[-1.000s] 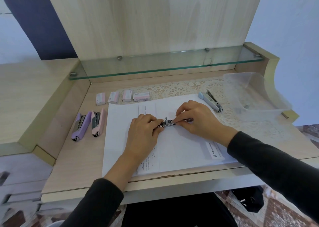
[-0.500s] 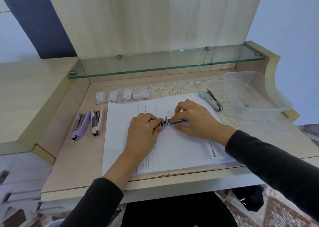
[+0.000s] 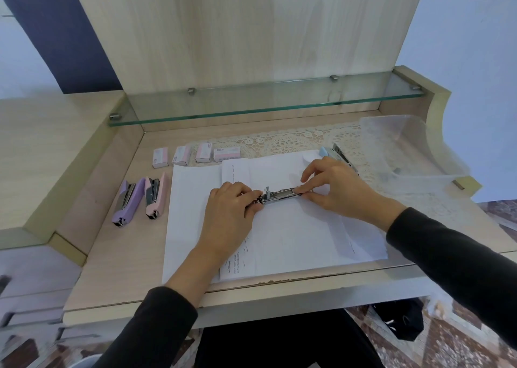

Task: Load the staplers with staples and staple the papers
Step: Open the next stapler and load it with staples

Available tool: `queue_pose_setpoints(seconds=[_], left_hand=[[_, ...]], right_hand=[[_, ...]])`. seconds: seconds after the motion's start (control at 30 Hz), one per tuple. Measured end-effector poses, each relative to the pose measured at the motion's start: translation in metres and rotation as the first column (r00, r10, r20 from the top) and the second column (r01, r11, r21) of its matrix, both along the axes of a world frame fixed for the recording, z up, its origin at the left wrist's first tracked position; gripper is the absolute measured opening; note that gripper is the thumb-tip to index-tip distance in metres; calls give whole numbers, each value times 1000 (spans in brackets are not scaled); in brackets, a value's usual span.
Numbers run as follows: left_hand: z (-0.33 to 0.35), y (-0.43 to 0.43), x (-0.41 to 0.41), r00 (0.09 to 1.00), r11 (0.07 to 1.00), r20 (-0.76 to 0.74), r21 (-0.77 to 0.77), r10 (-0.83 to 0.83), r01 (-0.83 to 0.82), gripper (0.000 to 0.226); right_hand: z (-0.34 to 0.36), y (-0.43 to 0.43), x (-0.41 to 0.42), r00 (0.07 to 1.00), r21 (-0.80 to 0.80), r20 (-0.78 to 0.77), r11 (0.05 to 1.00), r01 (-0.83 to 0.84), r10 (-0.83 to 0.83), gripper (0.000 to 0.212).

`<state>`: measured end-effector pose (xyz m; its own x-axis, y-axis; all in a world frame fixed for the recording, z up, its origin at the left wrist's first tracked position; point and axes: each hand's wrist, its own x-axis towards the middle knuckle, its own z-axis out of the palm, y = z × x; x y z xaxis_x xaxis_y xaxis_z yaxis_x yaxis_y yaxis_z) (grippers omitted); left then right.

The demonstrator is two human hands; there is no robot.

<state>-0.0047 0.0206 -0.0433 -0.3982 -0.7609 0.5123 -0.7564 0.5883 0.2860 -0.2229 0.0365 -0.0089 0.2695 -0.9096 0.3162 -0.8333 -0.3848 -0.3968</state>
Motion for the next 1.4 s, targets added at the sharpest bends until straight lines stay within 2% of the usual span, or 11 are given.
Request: queue_pose_setpoints(seconds=[0.13, 0.27, 0.53, 0.7, 0.9, 1.03, 1.27, 1.4], left_hand=[[-1, 0, 1, 1000, 1000, -8, -10, -3, 3, 22], [0, 1, 1, 999, 999, -30, -33, -14, 13, 24], [1, 2, 1, 997, 998, -67, -46, -42, 39, 25], [-4, -1, 2, 999, 993, 24, -110, -48, 51, 32], [-6, -4, 4, 995, 986, 46, -138, -87, 93, 31], [-7, -5, 5, 991, 973, 76, -194, -111, 124, 31], [0, -5, 1, 961, 978, 262, -161, -83, 129, 63], [1, -3, -1, 966, 984, 246, -139, -75, 112, 62]], right_hand=[[9, 3, -2, 995, 15, 95, 1000, 15, -16, 12], [9, 6, -1, 997, 27, 72, 999, 31, -33, 19], [-7, 5, 2, 998, -52, 63, 998, -28, 31, 17], [-11, 5, 3, 989, -64, 147, 998, 9, 0, 13], [-12, 5, 4, 975, -30, 211, 997, 73, -65, 5], [-13, 6, 6, 981, -62, 183, 995, 76, -64, 16], [-16, 3, 6, 990, -107, 138, 994, 22, -7, 13], [-16, 3, 7, 989, -86, 148, 996, 28, -15, 13]])
